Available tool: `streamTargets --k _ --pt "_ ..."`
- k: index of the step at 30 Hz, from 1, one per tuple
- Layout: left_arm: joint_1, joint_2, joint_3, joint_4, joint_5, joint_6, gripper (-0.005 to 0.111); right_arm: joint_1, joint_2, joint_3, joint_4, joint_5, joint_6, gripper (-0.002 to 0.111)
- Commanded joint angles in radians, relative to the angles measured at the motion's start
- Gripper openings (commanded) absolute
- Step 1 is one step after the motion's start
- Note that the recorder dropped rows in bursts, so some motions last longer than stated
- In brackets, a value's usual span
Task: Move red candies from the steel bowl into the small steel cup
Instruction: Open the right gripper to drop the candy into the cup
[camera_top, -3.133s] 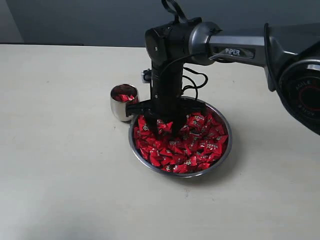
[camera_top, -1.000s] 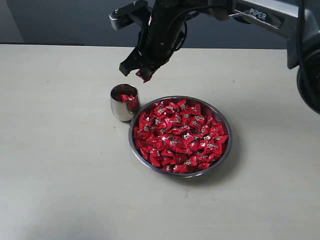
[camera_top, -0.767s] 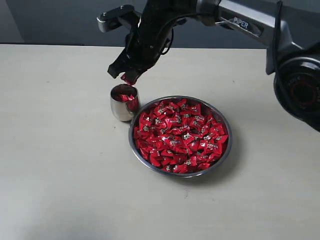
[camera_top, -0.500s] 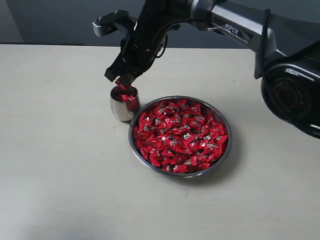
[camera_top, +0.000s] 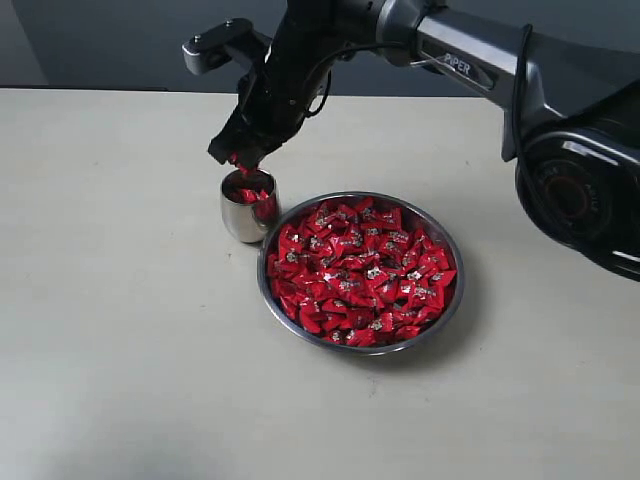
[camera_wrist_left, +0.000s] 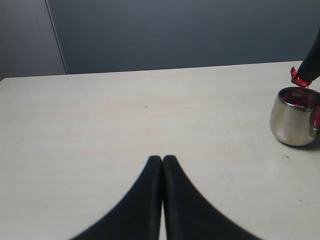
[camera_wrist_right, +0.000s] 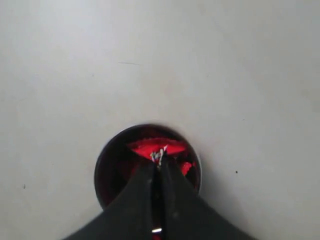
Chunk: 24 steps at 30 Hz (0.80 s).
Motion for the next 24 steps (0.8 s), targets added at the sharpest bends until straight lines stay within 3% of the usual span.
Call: streamTargets --k 1,11,18,24 --pt "-0.008 -0.004 0.004 0.001 -0.002 -0.003 0.000 -0.004 0.000 -0.006 -0.010 -0.006 -0.005 -0.001" --pt "-0.008 -0.004 0.004 0.001 -0.002 -0.003 0.000 -0.004 0.000 -0.006 -0.011 0.021 -0.005 0.000" --pt "-0.008 -0.004 0.004 0.001 -0.002 -0.003 0.000 -0.004 0.000 -0.006 -0.013 0.028 0.012 0.031" --pt "-0.008 -0.004 0.004 0.001 -0.002 -0.003 0.000 -0.004 0.000 -0.006 -0.014 0.026 0.012 0.034"
